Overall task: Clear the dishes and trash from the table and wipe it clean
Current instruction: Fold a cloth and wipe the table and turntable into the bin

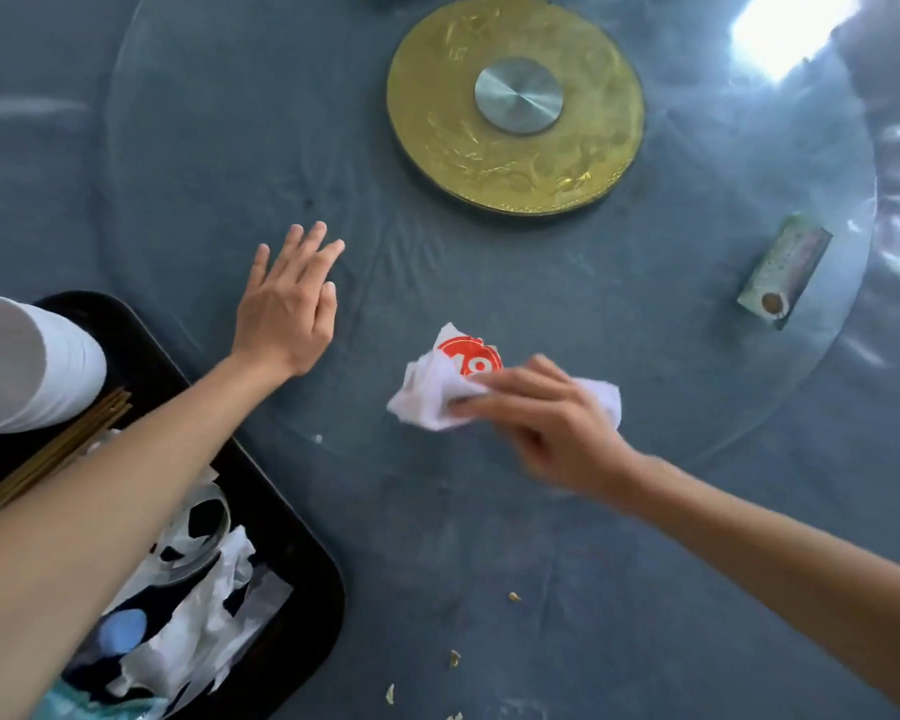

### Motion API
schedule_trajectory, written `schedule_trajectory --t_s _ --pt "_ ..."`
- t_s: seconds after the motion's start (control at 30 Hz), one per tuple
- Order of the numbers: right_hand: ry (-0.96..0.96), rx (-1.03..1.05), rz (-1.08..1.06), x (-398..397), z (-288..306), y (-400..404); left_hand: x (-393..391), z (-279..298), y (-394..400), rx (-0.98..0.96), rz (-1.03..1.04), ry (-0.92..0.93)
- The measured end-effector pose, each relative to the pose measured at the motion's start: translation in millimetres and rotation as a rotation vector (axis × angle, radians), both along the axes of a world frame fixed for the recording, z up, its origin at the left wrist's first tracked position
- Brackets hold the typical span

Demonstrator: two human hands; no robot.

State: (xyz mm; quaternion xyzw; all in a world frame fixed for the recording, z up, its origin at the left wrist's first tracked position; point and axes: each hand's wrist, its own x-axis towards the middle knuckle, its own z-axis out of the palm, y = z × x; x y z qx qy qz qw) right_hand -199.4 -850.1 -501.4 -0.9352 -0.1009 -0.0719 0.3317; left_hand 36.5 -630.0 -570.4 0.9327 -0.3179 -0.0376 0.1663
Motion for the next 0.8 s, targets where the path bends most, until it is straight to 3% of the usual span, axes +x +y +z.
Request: schedule_trajectory --t_s 0.07,0.13,0.2,0.27,0.4,0.53,0.63,0.7,0.8 --pt "-0.061 -0.111 -0.229 53 6 -59 -17 10 -21 -0.021 0.125 0.009" --pt "-0.054 -0.197 -0.469 102 1 -118 -56 25 -60 -0.115 0.198 0.131" --pt "0.008 -0.216 -0.648 127 -13 -150 -106 30 -96 -0.162 0.135 0.233" --pt "0.066 -0.259 -0.707 127 -29 -143 -138 17 -109 -0.092 0.057 0.194" --pt "0.002 -0.251 -0.393 66 -43 -81 -119 -6 -92 0.056 0.021 0.015" --pt "0.103 -0.113 -0.078 -37 -40 -20 -91 -9 -74 0.045 -0.057 0.005" --pt "0.108 -0.119 0.231 -68 -28 -14 -68 -8 -59 0.080 -0.092 -0.008" --pt "0.052 -0.112 0.175 -48 -15 -39 -54 -5 -51 0.096 -0.129 0.006" --pt "-0.045 -0.147 -0.200 17 4 -102 -32 0 -38 0.103 -0.160 0.020"
